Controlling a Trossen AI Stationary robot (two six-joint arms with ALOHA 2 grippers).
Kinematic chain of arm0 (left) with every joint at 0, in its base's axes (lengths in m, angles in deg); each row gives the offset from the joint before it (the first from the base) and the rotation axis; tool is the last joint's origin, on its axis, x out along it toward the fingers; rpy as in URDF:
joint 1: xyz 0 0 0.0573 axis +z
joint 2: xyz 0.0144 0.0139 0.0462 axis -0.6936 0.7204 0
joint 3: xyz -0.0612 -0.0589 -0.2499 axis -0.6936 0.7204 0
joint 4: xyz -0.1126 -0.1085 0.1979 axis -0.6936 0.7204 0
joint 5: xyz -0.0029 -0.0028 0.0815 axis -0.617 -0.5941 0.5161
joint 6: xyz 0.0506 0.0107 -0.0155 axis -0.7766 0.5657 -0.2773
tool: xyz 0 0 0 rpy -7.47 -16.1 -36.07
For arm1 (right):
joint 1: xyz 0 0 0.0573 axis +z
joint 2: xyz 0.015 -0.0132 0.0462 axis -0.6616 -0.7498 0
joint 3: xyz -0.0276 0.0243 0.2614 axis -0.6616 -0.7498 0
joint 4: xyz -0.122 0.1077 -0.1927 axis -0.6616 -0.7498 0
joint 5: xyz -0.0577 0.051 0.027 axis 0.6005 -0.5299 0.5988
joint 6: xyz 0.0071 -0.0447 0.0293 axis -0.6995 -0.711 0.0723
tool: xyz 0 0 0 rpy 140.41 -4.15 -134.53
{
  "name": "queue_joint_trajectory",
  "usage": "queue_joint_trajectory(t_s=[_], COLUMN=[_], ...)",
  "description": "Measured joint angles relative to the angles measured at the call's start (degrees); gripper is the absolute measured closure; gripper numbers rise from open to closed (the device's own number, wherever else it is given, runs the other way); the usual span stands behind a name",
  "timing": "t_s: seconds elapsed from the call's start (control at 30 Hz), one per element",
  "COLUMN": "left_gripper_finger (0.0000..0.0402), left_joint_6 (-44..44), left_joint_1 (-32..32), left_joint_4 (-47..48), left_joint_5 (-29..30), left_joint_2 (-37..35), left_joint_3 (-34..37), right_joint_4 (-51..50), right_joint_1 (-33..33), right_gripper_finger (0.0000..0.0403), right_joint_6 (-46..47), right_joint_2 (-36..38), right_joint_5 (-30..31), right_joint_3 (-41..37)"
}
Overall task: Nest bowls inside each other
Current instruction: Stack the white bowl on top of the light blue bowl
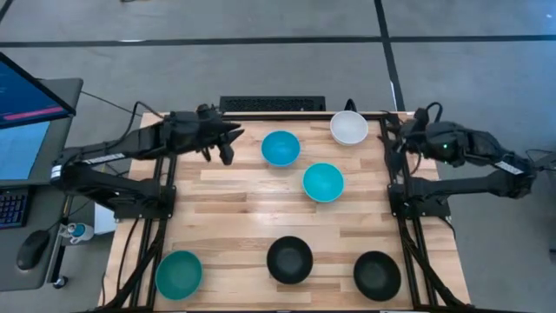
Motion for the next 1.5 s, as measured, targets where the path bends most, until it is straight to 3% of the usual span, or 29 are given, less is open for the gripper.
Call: queue_joint_trajectory(t_s=[0.13, 0.23, 0.37, 0.47, 0.63, 0.87, 1.1, 1.27, 1.5], left_gripper_finger=[0.0315, 0.0315, 0.0315, 0.0315, 0.0315, 0.0315, 0.0315, 0.0315, 0.0315], left_joint_6=[1.04, -4.03, -9.51, -9.94, -11.49, -15.70, -20.20, -21.85, -21.16], left_joint_1=[4.17, 5.88, 7.27, 8.98, 11.80, 12.23, 12.21, 12.21, 12.16], left_joint_4=[-0.35, -0.09, -1.08, -2.24, -2.96, -2.50, -6.10, -12.50, -13.56], left_joint_5=[-9.04, -17.23, -23.08, -24.81, -32.99, -31.10, -31.63, -32.04, -34.10], left_joint_2=[2.13, 3.71, 5.43, 6.10, 6.07, 6.07, 6.07, 6.07, 6.07], left_joint_3=[-1.14, -1.62, -1.79, -1.81, -1.83, -1.83, -1.83, -1.83, -1.83], right_joint_4=[2.75, 3.29, 2.27, 1.71, 0.97, -1.07, -15.48, -15.29, -12.48], right_joint_1=[-1.06, -0.77, 0.05, 0.21, 0.21, 0.21, -1.87, -5.80, -12.90], right_gripper_finger=[0.0233, 0.0233, 0.0233, 0.0233, 0.0233, 0.0233, 0.0233, 0.0233, 0.0233], right_joint_6=[7.73, 12.48, 11.01, 7.31, 7.39, 10.14, 5.04, -1.44, -13.06], right_joint_2=[-3.12, -3.85, -4.09, -4.11, -4.09, -4.15, -8.34, -13.63, -23.59], right_joint_5=[-0.25, -1.92, -6.06, -6.04, -6.03, -6.50, -3.72, -3.33, -11.96], right_joint_3=[2.87, 3.16, 3.16, 3.16, 3.16, 3.14, 3.10, 3.12, 3.08])
